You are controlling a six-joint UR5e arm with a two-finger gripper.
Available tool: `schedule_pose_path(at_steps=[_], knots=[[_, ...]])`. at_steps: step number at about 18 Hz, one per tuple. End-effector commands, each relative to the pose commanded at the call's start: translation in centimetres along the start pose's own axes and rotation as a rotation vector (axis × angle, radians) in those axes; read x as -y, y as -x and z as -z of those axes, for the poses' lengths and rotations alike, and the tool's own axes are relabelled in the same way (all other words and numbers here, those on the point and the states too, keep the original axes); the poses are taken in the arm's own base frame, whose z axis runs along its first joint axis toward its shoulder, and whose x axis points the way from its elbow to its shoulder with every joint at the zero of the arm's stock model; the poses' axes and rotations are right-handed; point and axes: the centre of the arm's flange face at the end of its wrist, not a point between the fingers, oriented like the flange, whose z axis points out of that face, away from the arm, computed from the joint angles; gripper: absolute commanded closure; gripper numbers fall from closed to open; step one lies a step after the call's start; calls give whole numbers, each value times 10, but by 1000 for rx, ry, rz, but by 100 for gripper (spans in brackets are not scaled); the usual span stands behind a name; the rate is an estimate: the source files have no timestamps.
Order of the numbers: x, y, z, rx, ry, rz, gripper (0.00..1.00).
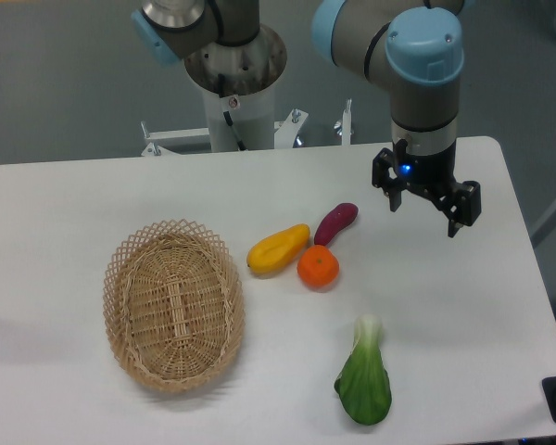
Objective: Pick up the green vegetable from the table
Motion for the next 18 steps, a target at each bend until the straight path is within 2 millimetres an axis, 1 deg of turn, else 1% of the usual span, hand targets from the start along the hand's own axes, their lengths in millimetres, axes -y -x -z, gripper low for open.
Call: schedule_pose_path(at_steps=[6,11,14,16,17,18], knots=[[1,-1,1,1,-2,0,0],[2,-2,-7,-13,-1,-2,0],[2,-16,-29,-10,-1,44,0],[3,-20,-36,43,-16,87,0],[4,-22,-47,39,-16,97,0],[6,-24,-53,29,-14,93,0]])
